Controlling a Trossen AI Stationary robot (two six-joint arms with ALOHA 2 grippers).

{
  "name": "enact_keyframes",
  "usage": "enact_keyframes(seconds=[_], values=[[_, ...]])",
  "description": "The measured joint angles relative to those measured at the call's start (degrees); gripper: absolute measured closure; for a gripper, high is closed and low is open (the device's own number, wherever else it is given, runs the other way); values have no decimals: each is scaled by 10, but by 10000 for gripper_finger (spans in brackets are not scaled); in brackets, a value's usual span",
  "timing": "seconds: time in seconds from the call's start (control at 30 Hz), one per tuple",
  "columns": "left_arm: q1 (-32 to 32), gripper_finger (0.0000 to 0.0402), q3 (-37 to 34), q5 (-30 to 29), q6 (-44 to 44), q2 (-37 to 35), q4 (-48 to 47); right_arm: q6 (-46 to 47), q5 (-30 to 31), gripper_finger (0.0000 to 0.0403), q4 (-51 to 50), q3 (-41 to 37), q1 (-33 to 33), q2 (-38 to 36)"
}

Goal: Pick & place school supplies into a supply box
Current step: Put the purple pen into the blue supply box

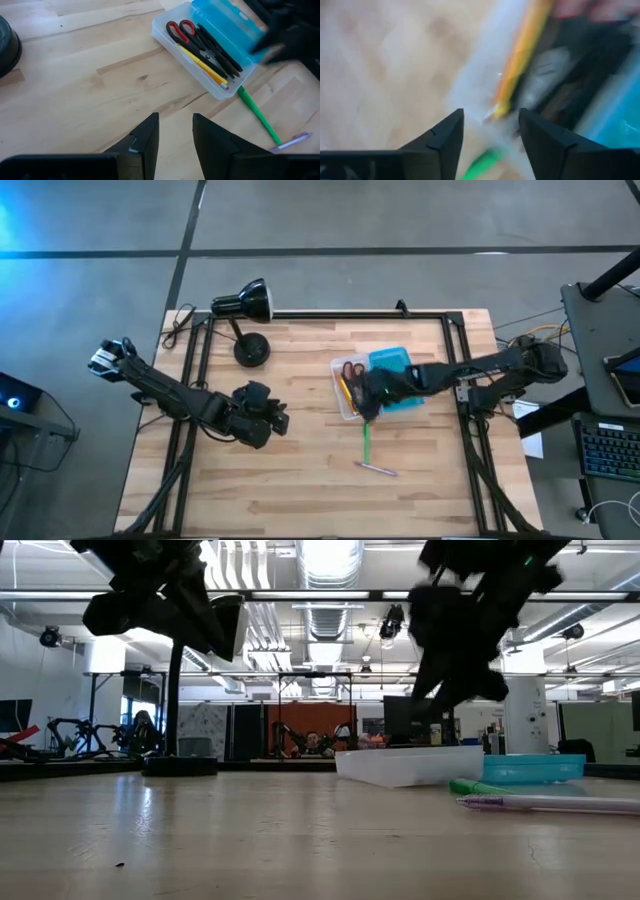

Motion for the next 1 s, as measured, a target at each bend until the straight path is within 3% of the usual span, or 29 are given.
enact_keyframes(seconds=[0.2,0.33,0.47,0.87,1.0], values=[[0,300,-1,0,19,0,1,-39,0,212,-81,17,147,-24],[0,300,-1,0,31,0,2,-4,14,217,-84,18,247,3],[0,300,-1,0,42,1,2,19,53,218,-84,30,307,52],[0,300,-1,18,64,1,3,34,77,212,-95,123,330,238],[0,300,-1,25,72,1,2,57,79,240,-137,146,324,270]])
